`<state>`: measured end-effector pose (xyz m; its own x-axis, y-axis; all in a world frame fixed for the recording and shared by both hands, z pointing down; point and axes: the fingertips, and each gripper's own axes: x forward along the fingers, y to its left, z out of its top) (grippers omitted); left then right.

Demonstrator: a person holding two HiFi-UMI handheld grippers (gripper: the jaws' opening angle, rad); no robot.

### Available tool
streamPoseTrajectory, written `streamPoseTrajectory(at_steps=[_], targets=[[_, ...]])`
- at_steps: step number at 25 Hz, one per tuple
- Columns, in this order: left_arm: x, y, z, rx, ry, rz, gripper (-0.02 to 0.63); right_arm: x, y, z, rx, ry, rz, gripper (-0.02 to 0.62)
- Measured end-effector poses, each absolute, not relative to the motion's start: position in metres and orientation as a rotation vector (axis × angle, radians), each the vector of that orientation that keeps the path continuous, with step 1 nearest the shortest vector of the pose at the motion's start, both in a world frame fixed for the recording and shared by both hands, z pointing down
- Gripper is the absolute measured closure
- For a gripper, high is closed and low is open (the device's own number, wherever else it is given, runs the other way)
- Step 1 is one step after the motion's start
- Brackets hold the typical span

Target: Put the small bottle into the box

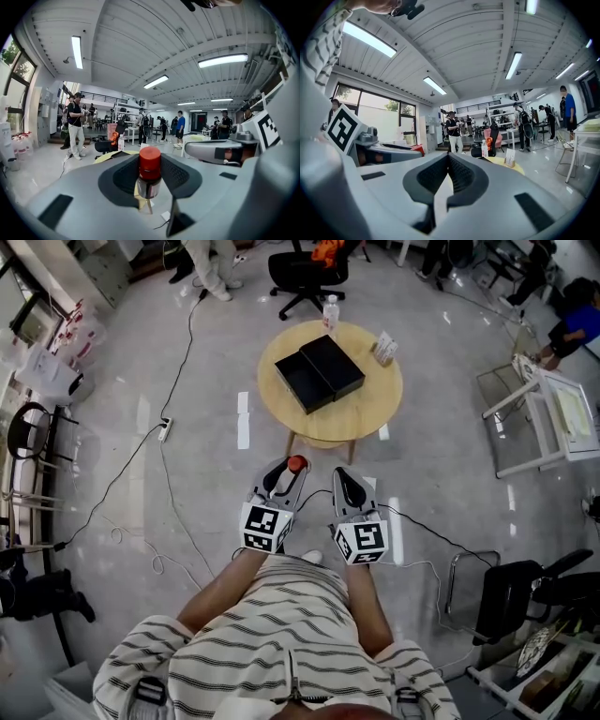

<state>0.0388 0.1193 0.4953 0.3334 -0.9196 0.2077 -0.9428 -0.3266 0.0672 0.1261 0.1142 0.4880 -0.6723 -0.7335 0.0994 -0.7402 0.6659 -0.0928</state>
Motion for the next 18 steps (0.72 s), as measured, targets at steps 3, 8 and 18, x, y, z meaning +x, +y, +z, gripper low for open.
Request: streamPoseTrajectory(at_steps=[3,8,18], targets=[[0.031,0.101,0.496,2.411,-1.712,0.187,0.459,0.114,0.095,0.486,1.234,-2.82,0.18,0.586],[0.009,0.063,0.499,2.414,-1.695,0.188,0.459,0.086,0.06,0.487,1.217,-2.812,0.172,0.586],[-0.044,-0.03,0.488,2.479,-1.614,0.207,0.459,0.04,-0.027,0.478,1.342,-2.753,0.19,0.586]])
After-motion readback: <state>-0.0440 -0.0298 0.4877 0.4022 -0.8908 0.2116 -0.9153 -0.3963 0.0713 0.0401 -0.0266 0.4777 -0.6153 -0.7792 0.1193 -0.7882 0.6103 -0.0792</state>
